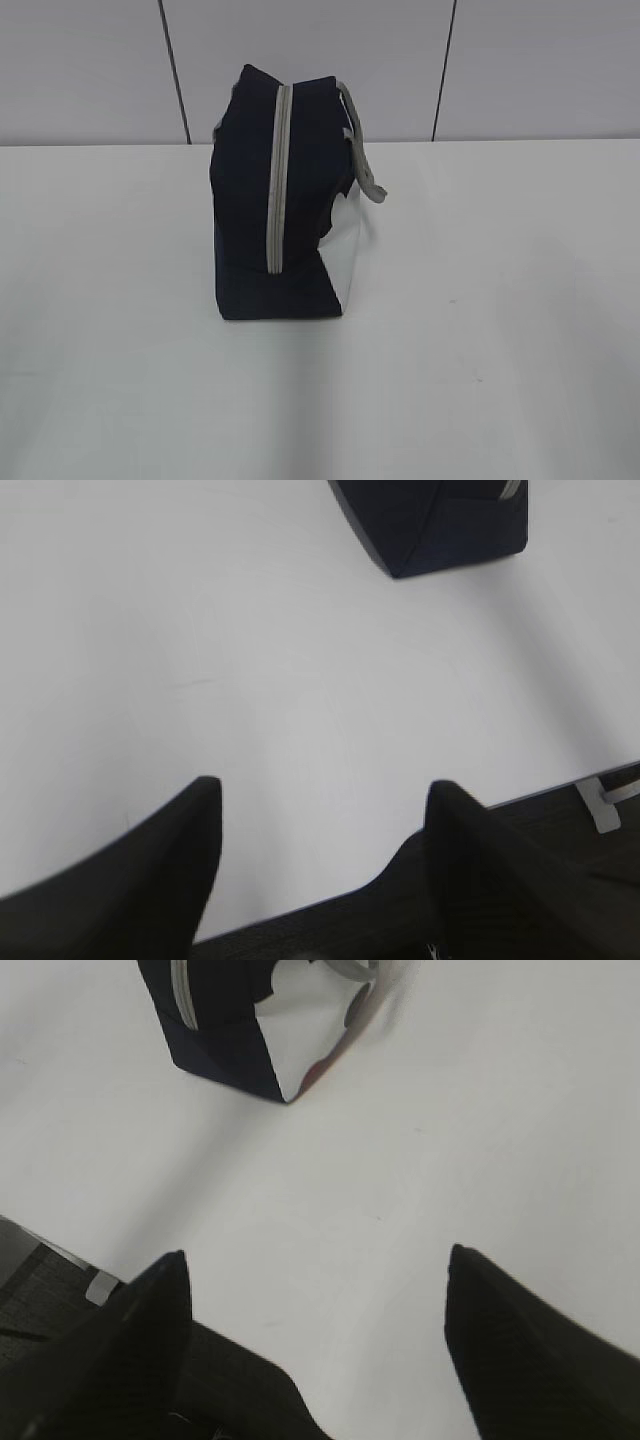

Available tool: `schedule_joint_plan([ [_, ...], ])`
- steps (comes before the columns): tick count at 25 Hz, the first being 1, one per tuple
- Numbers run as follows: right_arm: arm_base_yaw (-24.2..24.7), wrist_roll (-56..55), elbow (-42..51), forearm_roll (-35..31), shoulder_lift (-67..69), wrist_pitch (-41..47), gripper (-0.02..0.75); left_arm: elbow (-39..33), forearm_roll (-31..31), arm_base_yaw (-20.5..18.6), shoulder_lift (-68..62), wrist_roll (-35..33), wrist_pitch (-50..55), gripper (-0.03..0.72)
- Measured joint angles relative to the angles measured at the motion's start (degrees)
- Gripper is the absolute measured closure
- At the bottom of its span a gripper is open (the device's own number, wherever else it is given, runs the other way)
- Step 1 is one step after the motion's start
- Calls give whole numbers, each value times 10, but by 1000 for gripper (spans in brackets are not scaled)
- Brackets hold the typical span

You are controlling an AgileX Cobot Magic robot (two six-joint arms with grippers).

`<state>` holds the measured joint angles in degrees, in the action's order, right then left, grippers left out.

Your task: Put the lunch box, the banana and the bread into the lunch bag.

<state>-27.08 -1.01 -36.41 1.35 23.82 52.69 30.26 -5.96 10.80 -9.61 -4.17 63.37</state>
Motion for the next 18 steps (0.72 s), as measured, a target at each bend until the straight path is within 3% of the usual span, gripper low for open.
schedule_joint_plan([
  [9, -1, -14, 60, 24, -135, 65, 155, -1, -8, 0, 0, 0, 0, 244],
  [18, -1, -29, 81, 58, -144, 13, 155, -2, -9, 0, 0, 0, 0, 246],
])
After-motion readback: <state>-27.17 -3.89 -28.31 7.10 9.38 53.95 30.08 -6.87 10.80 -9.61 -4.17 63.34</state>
